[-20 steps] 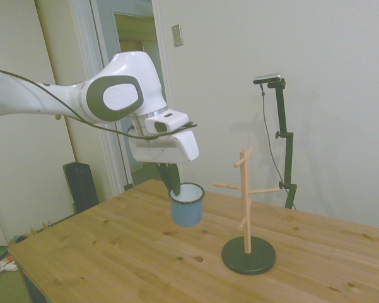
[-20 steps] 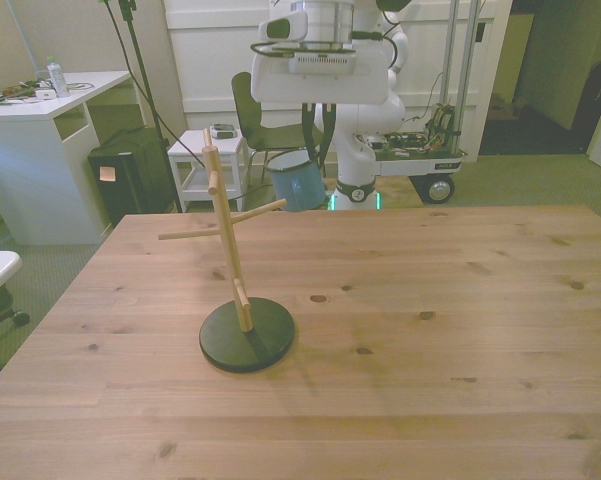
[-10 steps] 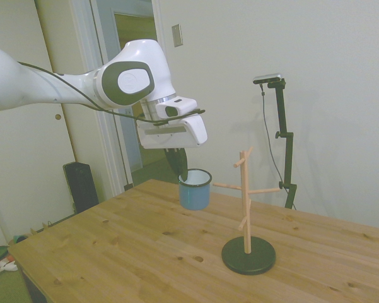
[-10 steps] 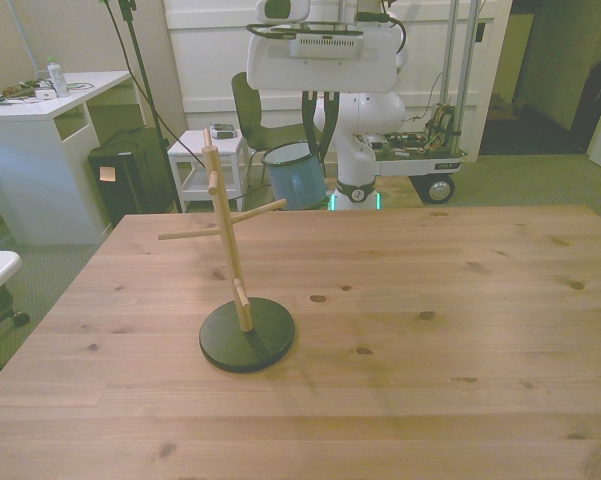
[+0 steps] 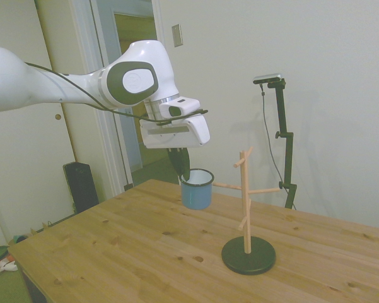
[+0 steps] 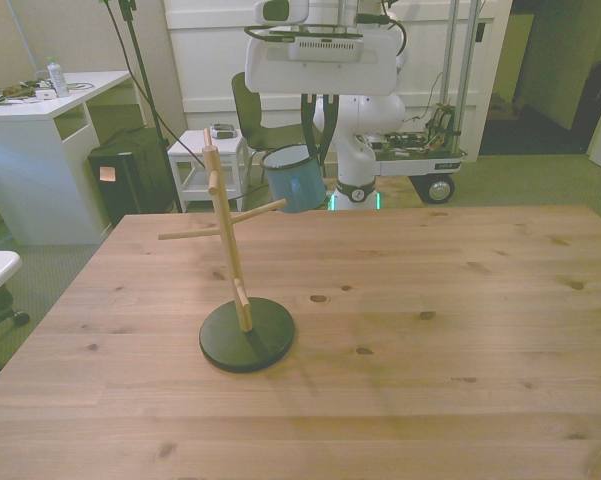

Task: Hang the mug

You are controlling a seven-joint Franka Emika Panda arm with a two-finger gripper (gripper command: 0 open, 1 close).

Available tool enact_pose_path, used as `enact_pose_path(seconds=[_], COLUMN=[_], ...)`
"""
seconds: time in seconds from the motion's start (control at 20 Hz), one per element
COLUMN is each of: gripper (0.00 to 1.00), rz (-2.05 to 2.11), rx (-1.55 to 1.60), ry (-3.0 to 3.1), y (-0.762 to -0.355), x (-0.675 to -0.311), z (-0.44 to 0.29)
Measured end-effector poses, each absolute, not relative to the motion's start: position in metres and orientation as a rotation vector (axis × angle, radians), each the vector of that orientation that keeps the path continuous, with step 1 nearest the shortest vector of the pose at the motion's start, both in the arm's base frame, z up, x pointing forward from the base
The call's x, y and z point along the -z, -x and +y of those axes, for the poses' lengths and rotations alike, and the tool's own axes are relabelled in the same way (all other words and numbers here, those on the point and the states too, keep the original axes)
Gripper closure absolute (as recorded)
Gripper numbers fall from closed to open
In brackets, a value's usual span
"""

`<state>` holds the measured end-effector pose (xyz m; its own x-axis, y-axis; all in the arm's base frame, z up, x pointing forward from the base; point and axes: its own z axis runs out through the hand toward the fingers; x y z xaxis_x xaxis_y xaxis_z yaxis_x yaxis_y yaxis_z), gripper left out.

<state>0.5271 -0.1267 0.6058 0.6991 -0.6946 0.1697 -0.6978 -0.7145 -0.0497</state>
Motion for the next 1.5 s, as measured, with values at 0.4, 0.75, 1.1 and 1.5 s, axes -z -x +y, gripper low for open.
enact_pose_path(seconds=[0.4,0.75,1.1,1.5], gripper=[1.00,1.00,1.00,0.00], rz=[-1.198,-1.217,-1.239,-1.286], rx=[-0.278,-0.290,-0.283,-0.268], ry=[-2.872,-2.865,-2.855,-2.846], y=[-0.522,-0.519,-0.522,-0.522], x=[-0.607,-0.611,-0.609,-0.606], z=[-0.144,-0.166,-0.184,-0.206])
